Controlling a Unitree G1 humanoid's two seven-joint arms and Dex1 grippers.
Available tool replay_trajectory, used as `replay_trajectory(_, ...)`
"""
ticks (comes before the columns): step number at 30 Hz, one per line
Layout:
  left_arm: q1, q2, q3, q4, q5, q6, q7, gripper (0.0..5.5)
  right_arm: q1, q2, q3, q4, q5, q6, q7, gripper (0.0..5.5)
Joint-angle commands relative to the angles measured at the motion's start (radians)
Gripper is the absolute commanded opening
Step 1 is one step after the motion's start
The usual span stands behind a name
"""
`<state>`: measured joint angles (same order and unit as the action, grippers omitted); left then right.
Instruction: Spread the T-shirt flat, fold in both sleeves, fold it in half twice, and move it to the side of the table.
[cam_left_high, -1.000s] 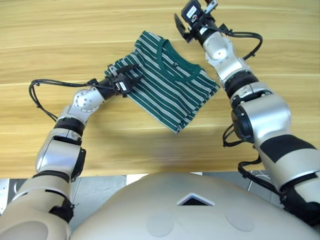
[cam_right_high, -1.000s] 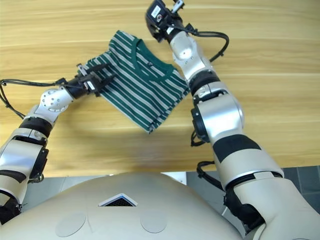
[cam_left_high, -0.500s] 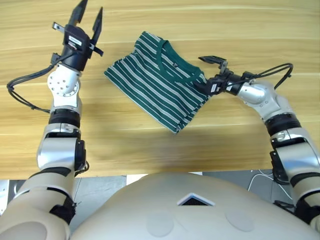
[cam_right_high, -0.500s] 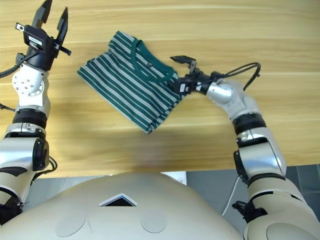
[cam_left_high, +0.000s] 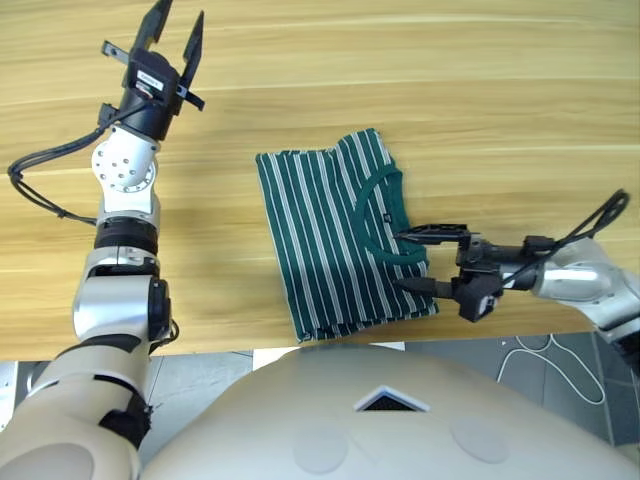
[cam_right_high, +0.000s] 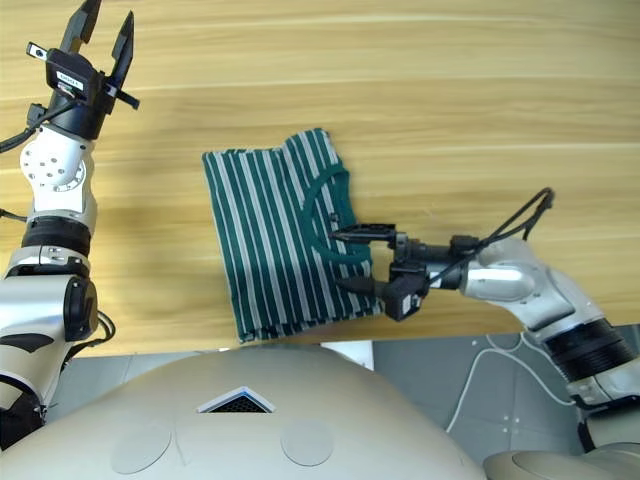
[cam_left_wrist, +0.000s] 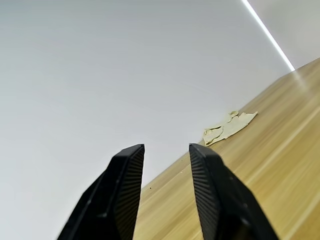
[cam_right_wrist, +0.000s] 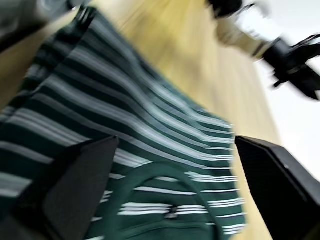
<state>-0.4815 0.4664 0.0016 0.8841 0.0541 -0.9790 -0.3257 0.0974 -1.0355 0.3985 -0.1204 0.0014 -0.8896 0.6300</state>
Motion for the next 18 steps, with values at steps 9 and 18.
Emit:
replay_trajectory(9,0.107,-0.016,-0.259,-0.137,0.418,0.080,0.055,1.66,-0.398,0.558,-0.075,0.194,-0.242,0.405,-0.317,4.32)
replay_trajectory(18,0.124,-0.051,-0.323,-0.199,0.534,0.257,0.145,1.66,-0.500,0.699,0.004,0.485,-0.511,0.429,-0.480,4.32)
